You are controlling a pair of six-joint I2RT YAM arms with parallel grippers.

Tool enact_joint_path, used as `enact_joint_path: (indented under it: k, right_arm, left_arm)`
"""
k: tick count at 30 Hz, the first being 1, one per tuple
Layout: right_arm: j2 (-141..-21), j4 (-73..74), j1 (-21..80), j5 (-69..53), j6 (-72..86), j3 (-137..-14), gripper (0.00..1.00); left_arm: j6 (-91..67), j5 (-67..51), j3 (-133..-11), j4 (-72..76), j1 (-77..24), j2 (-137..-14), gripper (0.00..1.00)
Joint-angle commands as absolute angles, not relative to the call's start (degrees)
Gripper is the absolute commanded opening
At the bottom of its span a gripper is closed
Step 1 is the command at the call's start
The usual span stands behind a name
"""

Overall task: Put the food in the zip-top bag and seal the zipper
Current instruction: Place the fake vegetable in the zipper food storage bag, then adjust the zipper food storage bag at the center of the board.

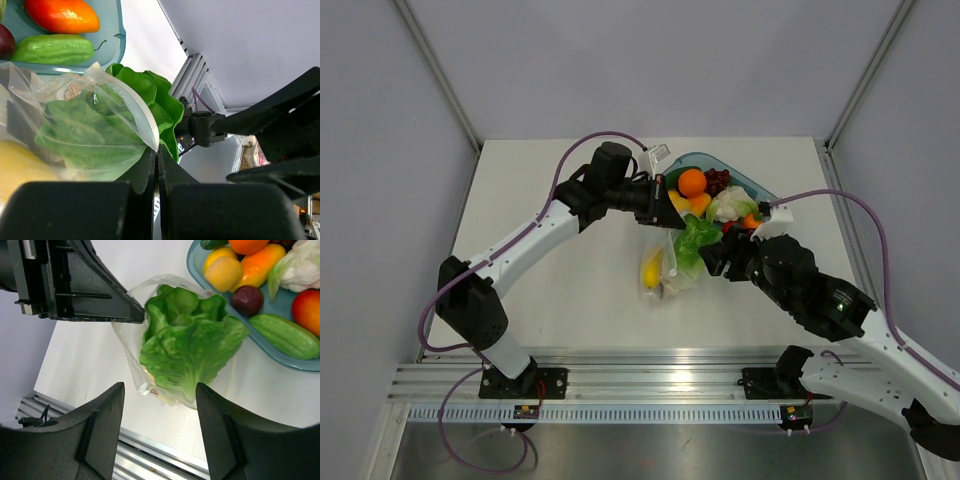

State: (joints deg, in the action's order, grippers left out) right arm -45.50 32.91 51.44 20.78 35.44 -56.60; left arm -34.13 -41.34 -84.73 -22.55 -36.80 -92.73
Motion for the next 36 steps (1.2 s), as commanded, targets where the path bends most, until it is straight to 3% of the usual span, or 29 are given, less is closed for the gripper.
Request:
enact_joint_path:
  k: [1,11,26,29,33,36]
  right_arm:
    - [-42.37,36.11,50.1,25.75,36.38,-54.85,0.66]
    - [-42.0,28.31,30.16,2.31,39.46,-41.76,0.67]
    - [-53.34,15.04,29.27,-3.95,41.92,-35.69,0.63]
    - [-55.8,11.79,29.18,-5.26,42.54,-34.55,0.56]
    - [-59.75,7.65,29.09,-6.68,42.45,-34.19,0.38]
    - [-60.03,9.13,29.18,-5.72,40.88,-36.56,0.08]
  left_arm:
    - [-34.63,-44.21,-86.13,-18.19,-36.12,-91.85,0.0]
    - [-34.54,-44.65,-85.78,-18.19,-35.68,-91.14,0.0]
    - [-34.19,-45.26,-86.31,-18.72,-35.25,-90.53,0.0]
    - [-34.28,-45.26,-86.31,-18.63,-35.24,-90.35,0.0]
    - [-34.1,-45.26,-86.13,-18.9,-35.16,-89.83,0.0]
    - [-33.58,-44.74,-86.13,-20.21,-34.81,-89.12,0.0]
